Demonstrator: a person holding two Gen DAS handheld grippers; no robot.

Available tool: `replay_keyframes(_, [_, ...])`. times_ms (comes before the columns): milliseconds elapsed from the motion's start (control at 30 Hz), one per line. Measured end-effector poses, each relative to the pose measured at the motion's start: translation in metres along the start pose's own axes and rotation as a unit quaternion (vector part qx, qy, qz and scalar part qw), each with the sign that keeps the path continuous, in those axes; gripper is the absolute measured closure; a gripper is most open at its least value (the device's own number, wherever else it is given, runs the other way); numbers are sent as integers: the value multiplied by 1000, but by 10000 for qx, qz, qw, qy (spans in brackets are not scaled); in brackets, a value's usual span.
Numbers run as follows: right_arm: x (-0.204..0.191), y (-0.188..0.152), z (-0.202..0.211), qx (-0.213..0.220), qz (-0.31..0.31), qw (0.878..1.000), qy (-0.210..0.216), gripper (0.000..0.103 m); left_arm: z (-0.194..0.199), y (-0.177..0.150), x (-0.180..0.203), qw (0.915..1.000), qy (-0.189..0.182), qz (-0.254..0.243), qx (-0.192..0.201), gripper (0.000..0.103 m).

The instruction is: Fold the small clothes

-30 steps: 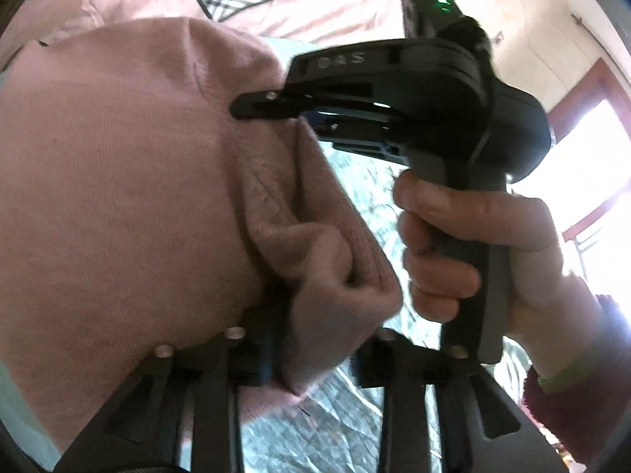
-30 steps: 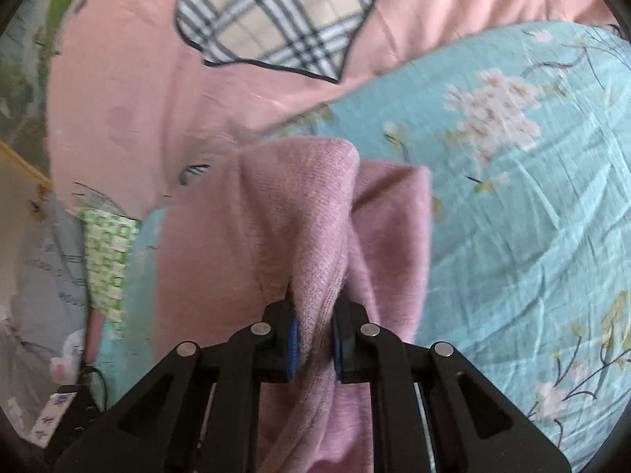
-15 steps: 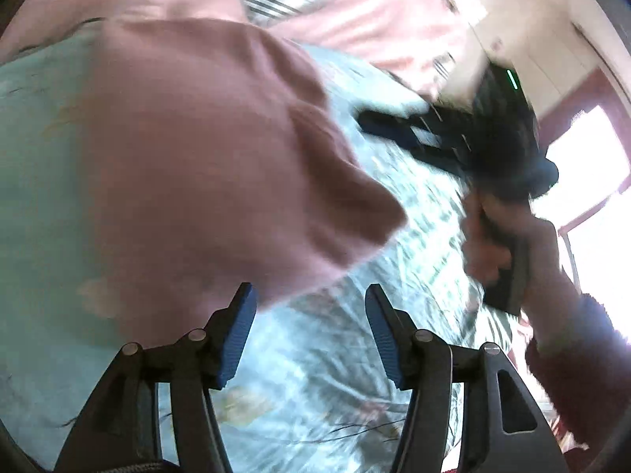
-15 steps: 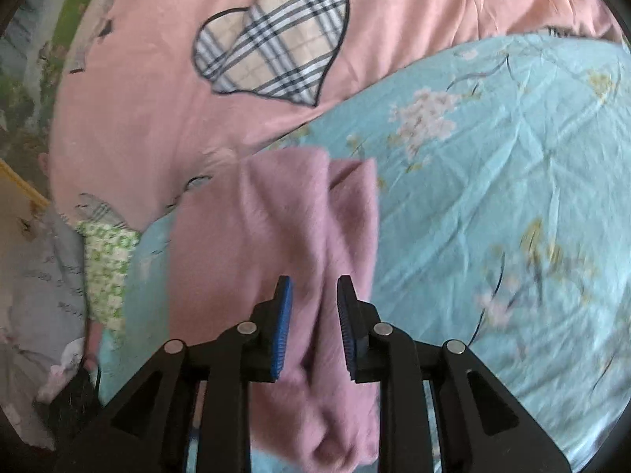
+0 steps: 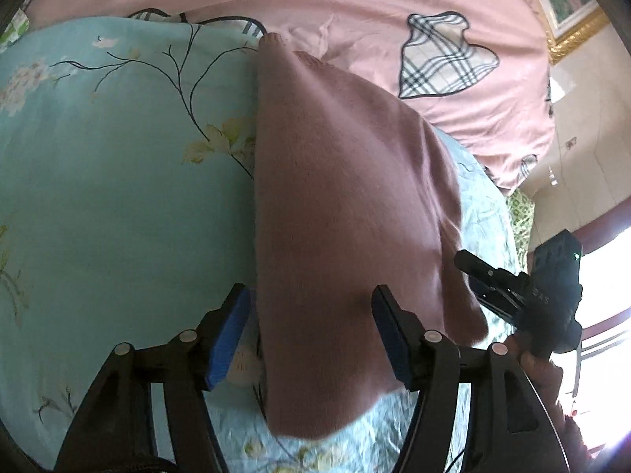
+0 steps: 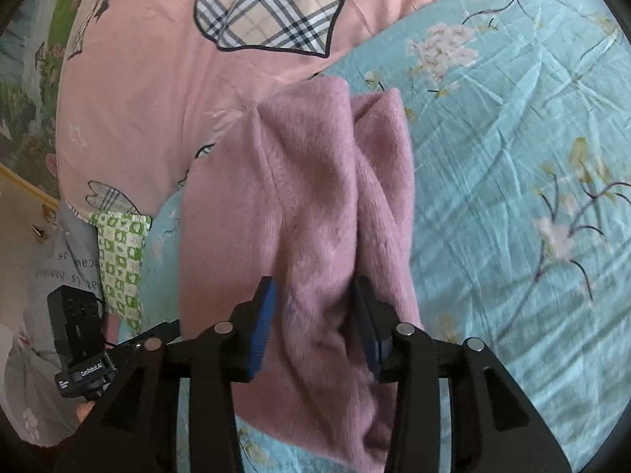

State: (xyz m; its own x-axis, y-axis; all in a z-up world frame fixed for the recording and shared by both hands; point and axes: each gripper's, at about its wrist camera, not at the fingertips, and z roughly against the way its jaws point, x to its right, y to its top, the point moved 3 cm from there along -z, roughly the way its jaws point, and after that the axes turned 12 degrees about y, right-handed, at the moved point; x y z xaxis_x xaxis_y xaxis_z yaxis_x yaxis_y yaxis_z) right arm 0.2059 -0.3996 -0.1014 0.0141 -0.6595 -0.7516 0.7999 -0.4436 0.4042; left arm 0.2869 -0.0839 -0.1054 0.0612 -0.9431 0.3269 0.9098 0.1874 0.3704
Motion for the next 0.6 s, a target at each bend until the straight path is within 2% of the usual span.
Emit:
replay_keyframes(33, [2,2,-2,10,-45,10000,44,62,-10,2,3,10000,-18,3,-39,38])
replay_keyframes(67, [4,4,-5,-4,-72,9999,98,81,-15,4,5,10000,-13,22,-79,38])
replay_keyframes(100, [4,5,-5,-25,-75,9999,102,93,-16,4,4,9999,-23,37,-98,38])
replay_keyframes(167, [-1,7,3,86,-99,9997,216,93,-16,3,7,10000,-44,2,-82,38])
replay_keyframes(233, [-11,9,22,434,3,9979,483,94,-16,4,14,9999,52,-110,-58,38])
replay_keyframes(267, [-12,9,32,561,60,9976,407,94,-19,3,17,9998,76,-164,-69,38])
replay_keyframes(333, [-5,6,36,568,63,9981,231,94,-24,2,19,9996,128,-215,-132,37])
replay_keyframes(433, [25,-5,24,349,-252,9991,-34,94,-33,0,25,9993,202,-276,-173,34])
replay_keyframes(600, [45,-13,13,409,-457,9981,11,93,-41,0,20,9993,117,-181,-292,32])
